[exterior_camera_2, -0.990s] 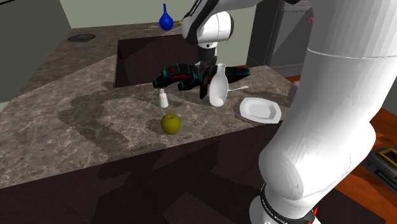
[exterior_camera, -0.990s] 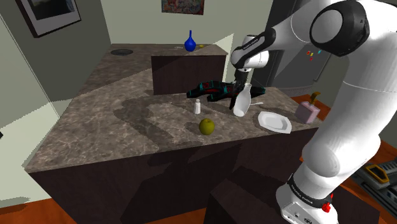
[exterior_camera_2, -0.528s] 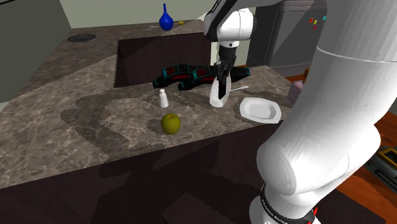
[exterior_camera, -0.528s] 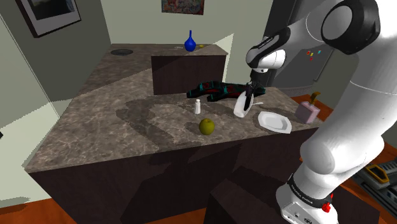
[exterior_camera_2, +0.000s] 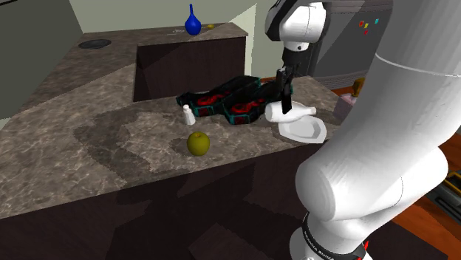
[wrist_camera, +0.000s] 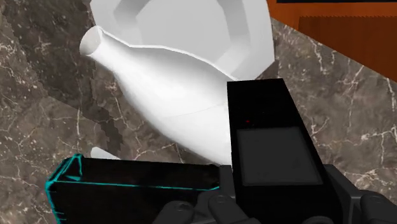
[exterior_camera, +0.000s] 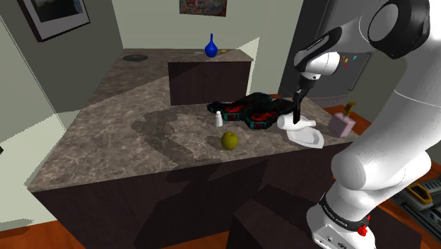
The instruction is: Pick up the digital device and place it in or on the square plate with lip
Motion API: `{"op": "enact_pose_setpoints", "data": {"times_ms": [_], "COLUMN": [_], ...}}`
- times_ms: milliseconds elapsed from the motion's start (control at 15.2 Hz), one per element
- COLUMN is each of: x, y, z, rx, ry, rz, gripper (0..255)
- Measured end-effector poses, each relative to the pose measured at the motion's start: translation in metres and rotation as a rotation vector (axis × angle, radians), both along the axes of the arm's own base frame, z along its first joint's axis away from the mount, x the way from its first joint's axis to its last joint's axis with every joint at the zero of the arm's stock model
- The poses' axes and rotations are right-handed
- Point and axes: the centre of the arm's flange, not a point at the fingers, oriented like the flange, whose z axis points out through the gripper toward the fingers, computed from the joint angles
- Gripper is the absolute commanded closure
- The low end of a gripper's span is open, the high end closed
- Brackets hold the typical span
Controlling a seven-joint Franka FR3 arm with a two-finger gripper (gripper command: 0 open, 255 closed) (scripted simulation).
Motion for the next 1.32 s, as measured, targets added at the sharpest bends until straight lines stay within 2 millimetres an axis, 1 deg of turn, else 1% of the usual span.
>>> {"op": "enact_pose_setpoints", "data": {"times_ms": [132,198,396,594,792,1320], "x": [-0.018,-0.026,-0.054,-0.078,-0.085,-0.086], "y": [-0.020,-0.027,-0.059,-0.084,-0.090,-0.092], "z": [0.002,0.002,0.009,0.012,-0.001,-0.041], "rx": [0.000,0.000,0.000,0.000,0.000,-0.001], "ry": [0.000,0.000,0.000,0.000,0.000,-0.001], "rz": [0.000,0.000,0.000,0.000,0.001,0.001], "gripper": [255,255,255,255,255,255]}}
